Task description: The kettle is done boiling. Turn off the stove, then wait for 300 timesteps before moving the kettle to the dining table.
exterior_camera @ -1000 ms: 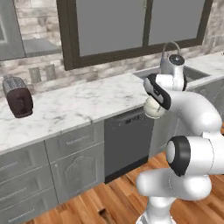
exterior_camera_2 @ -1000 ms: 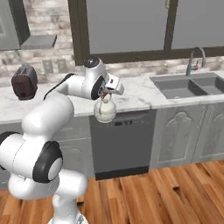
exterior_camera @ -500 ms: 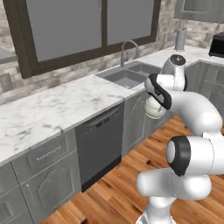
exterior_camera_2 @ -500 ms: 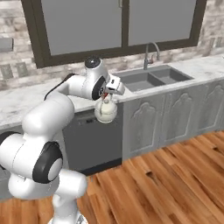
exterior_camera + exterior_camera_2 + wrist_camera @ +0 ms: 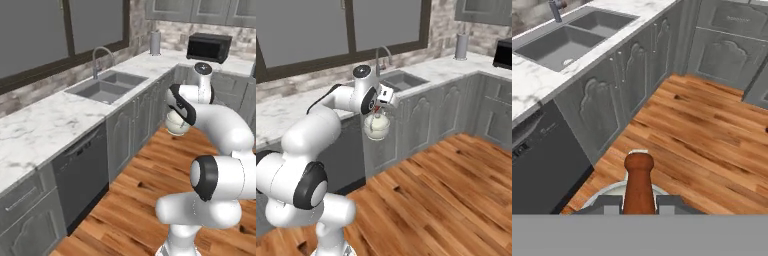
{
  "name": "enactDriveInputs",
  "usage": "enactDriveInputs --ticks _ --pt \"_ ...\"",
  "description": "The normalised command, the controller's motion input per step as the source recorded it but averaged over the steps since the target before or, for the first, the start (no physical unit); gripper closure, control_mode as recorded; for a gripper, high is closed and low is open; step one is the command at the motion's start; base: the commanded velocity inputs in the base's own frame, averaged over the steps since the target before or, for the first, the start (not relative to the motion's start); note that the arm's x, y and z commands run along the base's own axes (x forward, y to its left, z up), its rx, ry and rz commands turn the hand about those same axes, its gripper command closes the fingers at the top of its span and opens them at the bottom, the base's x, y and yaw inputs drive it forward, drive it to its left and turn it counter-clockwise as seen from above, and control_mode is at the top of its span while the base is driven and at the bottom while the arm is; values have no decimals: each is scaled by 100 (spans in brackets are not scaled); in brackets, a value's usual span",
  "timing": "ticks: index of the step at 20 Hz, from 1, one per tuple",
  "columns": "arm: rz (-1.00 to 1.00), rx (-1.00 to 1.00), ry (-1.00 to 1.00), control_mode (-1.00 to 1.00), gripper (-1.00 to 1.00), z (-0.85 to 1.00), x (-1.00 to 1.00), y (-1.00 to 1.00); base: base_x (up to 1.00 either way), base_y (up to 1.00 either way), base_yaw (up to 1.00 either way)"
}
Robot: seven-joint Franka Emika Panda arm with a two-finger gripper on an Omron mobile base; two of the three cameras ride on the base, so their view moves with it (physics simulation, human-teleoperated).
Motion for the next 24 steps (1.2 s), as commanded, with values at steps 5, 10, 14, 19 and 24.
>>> enactDriveInputs --ticks 5,10,14,19,24 --pt "0 0 0 100 100 0 0 0 0 -30 -42" --pt "0 0 0 100 100 0 0 0 0 -29 -42" --pt "0 0 0 100 100 0 0 0 0 -32 -42" --pt "0 0 0 100 100 0 0 0 0 -32 -42" --pt "0 0 0 100 100 0 0 0 4 -29 -39"
